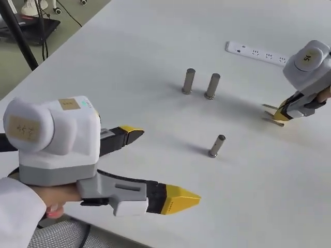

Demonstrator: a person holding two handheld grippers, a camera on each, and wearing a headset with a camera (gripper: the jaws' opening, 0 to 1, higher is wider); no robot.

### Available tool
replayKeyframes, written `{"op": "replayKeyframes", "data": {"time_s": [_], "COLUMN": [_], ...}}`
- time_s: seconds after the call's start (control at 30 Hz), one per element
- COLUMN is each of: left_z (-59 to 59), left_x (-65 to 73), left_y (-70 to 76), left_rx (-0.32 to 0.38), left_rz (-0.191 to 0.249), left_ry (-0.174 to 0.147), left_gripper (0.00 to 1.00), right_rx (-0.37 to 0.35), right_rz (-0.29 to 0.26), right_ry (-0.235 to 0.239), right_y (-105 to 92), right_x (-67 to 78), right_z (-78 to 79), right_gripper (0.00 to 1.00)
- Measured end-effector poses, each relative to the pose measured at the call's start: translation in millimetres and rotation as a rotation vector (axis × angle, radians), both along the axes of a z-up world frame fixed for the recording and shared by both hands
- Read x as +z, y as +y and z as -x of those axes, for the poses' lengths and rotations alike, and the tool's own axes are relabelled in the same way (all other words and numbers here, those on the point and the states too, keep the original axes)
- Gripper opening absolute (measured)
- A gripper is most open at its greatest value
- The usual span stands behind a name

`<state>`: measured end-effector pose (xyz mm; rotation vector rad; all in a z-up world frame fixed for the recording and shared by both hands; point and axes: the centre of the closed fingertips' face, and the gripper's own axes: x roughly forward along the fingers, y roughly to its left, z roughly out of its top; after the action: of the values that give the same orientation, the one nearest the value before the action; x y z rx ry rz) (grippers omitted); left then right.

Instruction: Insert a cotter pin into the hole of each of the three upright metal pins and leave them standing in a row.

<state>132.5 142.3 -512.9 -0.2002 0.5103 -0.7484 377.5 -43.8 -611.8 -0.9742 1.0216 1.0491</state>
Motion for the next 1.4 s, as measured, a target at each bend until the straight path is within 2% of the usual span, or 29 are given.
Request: {"op": "replayKeyframes", "data": {"time_s": [0.17,0.27,0.47,0.53,0.63,0.77,0.83,1.0,1.07,1.2,1.23,1.4], "left_z": [-1.9,-2.1,-2.1,-3.6,-6.8,-12.5,-18.3,-33.1,-38.6,-52.1,-54.5,-64.5], "left_x": [3.0,1.9,3.3,4.2,5.5,9.2,12.1,23.9,28.6,38.1,40.1,44.9], "left_y": [-0.3,-1.5,-8.6,-10.4,-14.2,-18.2,-18.7,-23.8,-28.7,-39.4,-42.0,-58.7], "left_rx": [-0.007,-0.018,-0.035,-0.037,-0.042,-0.044,-0.036,-0.046,-0.060,-0.073,-0.077,-0.105], "left_rz": [-0.005,-0.014,0.009,0.015,0.026,0.039,0.043,0.064,0.078,0.095,0.102,0.128], "left_ry": [-0.011,-0.011,-0.004,-0.005,0.002,0.010,0.015,0.018,0.030,0.033,0.036,0.077], "left_gripper": [0.99,0.95,0.94,0.91,0.87,0.81,0.77,0.68,0.66,0.63,0.60,0.45], "right_rx": [0.060,0.070,0.112,0.135,0.153,0.163,0.166,0.177,0.185,0.180,0.175,0.174], "right_rz": [0.018,-0.003,-0.071,-0.109,-0.128,-0.184,-0.222,-0.284,-0.311,-0.361,-0.389,-0.440], "right_ry": [-0.024,-0.051,-0.117,-0.142,-0.168,-0.211,-0.231,-0.281,-0.307,-0.349,-0.360,-0.398], "right_y": [1.8,6.0,16.2,21.2,20.0,21.8,22.0,24.9,28.4,35.1,38.4,46.0], "right_x": [2.4,11.9,42.2,53.8,65.2,85.8,92.5,113.3,121.1,133.6,137.6,145.0], "right_z": [0.6,-0.6,0.4,8.2,11.9,33.0,37.1,63.8,75.2,94.3,101.6,128.4], "right_gripper": [0.00,0.00,0.00,0.00,0.00,0.00,0.00,0.00,0.00,0.00,0.00,0.00]}}
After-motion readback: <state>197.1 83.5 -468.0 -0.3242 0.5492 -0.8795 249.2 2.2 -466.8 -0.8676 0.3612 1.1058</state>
